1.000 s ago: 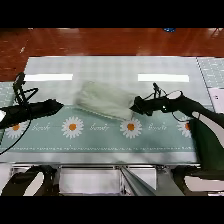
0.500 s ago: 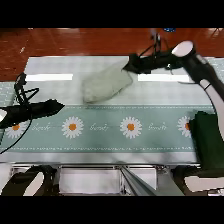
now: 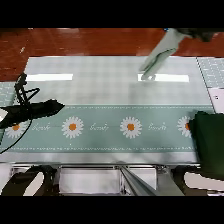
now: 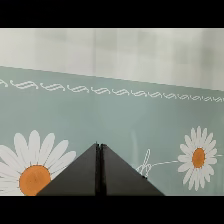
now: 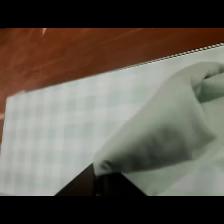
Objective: Fold the shirts.
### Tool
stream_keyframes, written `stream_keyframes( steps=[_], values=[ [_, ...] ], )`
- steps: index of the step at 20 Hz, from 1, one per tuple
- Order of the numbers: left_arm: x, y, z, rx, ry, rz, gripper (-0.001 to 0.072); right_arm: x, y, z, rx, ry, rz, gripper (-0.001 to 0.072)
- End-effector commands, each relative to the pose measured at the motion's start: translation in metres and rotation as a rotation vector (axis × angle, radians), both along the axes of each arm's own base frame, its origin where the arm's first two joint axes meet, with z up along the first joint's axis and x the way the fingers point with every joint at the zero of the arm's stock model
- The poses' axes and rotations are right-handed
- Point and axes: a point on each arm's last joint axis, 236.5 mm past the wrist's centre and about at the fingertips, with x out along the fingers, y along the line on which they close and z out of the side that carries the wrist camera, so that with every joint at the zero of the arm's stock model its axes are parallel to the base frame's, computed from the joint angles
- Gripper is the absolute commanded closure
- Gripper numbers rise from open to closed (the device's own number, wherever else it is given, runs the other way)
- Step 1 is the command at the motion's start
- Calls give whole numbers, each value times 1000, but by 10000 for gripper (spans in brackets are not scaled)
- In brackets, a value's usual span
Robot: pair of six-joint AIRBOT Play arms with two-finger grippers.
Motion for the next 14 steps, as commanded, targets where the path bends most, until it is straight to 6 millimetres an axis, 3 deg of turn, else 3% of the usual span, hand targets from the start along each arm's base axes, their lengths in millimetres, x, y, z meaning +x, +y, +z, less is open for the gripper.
stream_keyframes(
  steps=[1, 7, 10, 12, 14],
  values=[
    [0, 0, 0, 1, -2, 0, 689, -47, -75, 24, -30, 54, -161, 687],
    [2, -2, 2, -15, -3, 5, 690, -164, -182, -3, -209, 352, -418, 689],
    [6, 0, 3, -15, -18, 20, 690, -228, -218, -23, -288, 486, -550, 689],
    [10, 2, 5, -11, -33, 33, 690, -280, -239, -47, -324, 603, -685, 689],
    [12, 4, 6, -9, -41, 40, 690, -349, -259, -79, -391, 783, -833, 688]
  ],
)
